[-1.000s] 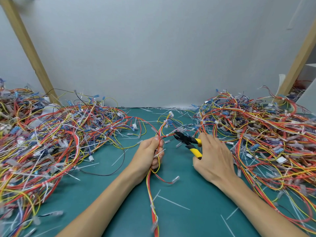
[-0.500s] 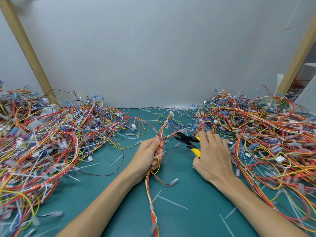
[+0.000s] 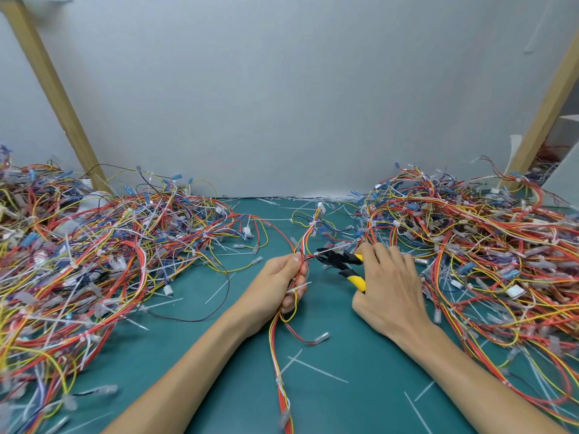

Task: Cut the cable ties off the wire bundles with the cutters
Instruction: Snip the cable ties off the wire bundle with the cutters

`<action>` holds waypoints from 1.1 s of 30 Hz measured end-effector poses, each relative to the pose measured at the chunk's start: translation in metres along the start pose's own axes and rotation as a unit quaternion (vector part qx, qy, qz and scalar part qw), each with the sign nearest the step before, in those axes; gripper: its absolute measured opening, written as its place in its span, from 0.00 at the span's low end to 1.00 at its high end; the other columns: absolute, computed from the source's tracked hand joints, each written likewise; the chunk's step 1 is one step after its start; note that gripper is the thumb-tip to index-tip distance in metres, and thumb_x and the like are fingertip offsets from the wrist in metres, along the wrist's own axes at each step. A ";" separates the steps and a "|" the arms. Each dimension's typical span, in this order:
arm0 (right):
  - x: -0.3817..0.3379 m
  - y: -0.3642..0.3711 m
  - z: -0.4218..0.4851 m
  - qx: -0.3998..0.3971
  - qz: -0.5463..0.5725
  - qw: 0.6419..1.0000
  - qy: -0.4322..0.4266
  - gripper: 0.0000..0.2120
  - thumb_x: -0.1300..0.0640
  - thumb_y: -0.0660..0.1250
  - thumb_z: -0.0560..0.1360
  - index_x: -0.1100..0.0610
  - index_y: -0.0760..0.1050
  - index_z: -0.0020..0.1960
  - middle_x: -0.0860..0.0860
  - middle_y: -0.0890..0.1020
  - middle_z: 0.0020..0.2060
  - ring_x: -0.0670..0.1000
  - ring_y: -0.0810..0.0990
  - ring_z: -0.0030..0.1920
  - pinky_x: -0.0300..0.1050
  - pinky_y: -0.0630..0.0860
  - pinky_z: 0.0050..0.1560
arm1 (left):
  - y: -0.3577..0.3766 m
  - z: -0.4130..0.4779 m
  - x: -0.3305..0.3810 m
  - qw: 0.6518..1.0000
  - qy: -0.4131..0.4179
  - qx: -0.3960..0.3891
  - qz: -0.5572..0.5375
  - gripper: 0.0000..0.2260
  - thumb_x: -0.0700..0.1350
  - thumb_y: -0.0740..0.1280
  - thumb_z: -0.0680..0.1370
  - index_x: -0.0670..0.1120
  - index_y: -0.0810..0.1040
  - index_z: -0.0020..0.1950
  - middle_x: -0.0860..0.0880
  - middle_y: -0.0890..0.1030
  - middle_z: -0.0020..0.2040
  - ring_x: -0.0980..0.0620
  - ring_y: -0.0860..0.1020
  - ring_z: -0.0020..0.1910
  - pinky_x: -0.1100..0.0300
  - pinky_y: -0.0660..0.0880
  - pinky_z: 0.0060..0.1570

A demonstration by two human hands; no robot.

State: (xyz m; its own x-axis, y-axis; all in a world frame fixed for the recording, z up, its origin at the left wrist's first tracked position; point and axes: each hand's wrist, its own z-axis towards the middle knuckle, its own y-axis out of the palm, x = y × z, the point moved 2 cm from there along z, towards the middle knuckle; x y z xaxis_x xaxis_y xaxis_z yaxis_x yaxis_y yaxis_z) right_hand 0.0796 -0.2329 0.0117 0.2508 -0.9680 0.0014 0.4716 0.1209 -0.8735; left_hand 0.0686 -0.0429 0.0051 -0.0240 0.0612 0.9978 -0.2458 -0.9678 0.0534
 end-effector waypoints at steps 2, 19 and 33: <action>0.000 0.000 0.000 -0.003 0.000 1.000 -0.004 0.18 0.55 0.66 0.63 0.55 0.70 0.53 0.50 0.73 0.45 0.57 0.69 0.46 0.51 0.65 0.47 | 0.001 0.000 0.001 1.000 -0.001 -0.002 0.005 0.15 0.46 0.51 0.85 0.45 0.68 0.41 0.50 0.67 0.26 0.58 0.60 0.18 0.70 0.57 0.18; 0.000 0.002 0.000 -0.014 0.030 0.999 -0.004 0.18 0.53 0.67 0.67 0.56 0.71 0.55 0.50 0.75 0.45 0.56 0.70 0.46 0.51 0.67 0.48 | 0.005 -0.004 0.004 0.997 0.001 -0.003 0.071 0.15 0.47 0.52 0.85 0.45 0.68 0.42 0.51 0.67 0.27 0.58 0.62 0.19 0.67 0.58 0.17; 0.000 0.002 -0.002 0.004 0.043 0.999 -0.001 0.13 0.57 0.72 0.63 0.55 0.75 0.46 0.50 0.77 0.35 0.57 0.75 0.39 0.46 0.64 0.38 | 0.003 -0.003 0.003 0.997 0.001 -0.003 0.073 0.15 0.48 0.52 0.85 0.45 0.68 0.41 0.53 0.69 0.26 0.59 0.62 0.18 0.68 0.59 0.17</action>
State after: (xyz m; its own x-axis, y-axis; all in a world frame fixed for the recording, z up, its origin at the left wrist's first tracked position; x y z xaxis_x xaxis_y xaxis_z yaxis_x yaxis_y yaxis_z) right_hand 0.0786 -0.2329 0.0091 0.2933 -0.9533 -0.0725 0.4543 0.2057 -0.8668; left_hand 0.0652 -0.0448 0.0080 -0.0624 -0.0788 0.9949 -0.2454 -0.9651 -0.0919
